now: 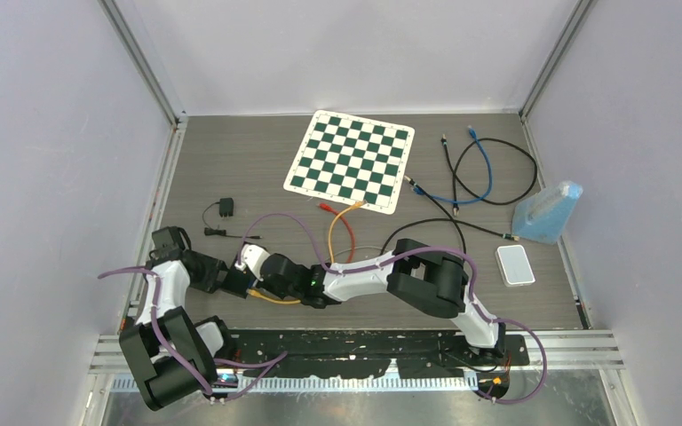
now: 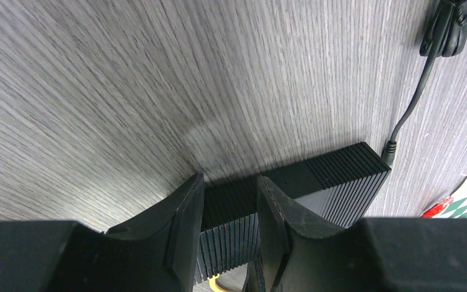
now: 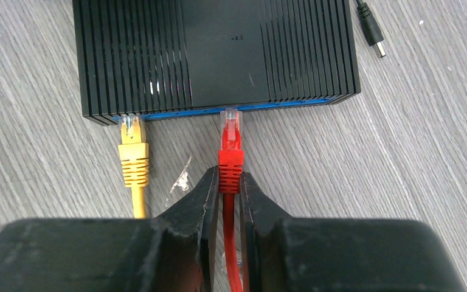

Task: Insert the plug into the switch port
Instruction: Insert the connector into the switch port.

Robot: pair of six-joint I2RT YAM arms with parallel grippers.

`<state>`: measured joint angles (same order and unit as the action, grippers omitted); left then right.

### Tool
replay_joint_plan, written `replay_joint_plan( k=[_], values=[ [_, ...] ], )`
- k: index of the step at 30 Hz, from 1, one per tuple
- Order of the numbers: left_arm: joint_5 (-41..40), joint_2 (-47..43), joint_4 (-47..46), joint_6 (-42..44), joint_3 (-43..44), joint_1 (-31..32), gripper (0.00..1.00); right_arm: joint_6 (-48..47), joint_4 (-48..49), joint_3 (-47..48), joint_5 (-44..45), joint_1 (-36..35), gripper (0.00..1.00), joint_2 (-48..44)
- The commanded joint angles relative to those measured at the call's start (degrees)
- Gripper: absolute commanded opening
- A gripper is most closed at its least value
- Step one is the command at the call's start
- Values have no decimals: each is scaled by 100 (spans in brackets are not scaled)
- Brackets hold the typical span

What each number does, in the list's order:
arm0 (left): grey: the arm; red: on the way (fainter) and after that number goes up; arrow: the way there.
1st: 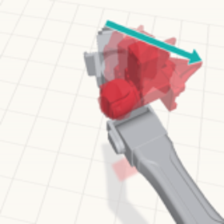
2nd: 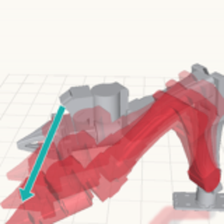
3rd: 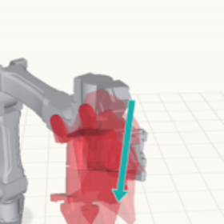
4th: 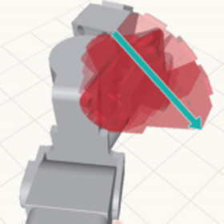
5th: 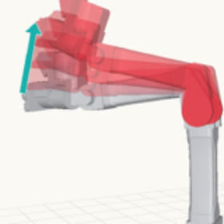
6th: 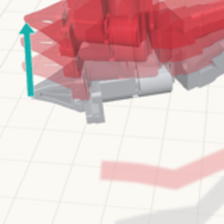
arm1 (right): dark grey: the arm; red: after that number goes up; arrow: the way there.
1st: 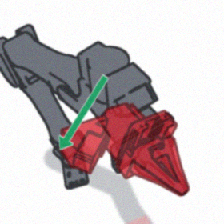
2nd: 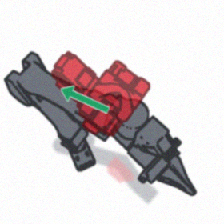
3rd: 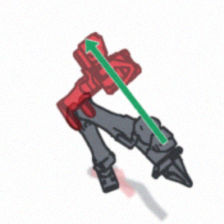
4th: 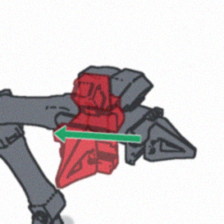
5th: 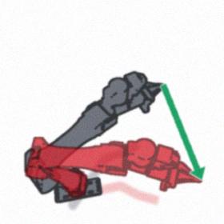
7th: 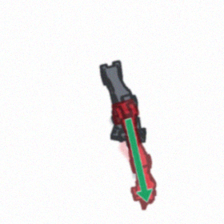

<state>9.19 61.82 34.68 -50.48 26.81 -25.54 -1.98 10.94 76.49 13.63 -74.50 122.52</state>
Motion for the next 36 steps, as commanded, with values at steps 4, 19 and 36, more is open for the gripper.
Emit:
replay_joint_plan(
  k=[4, 19, 36],
  values=[
    [153, 98, -30, 105, -169, -21, 38, -38, 65, 164, -71, 6, 5, 85],
    [396, 170, -149, 135, -202, -19, 37, -228, -466, 366, -264, -14, 5, 50],
    [638, 426, -197, 279, -246, -21, 34, 444, 1273, -315, -49, 136, 5, 198]
  ],
)
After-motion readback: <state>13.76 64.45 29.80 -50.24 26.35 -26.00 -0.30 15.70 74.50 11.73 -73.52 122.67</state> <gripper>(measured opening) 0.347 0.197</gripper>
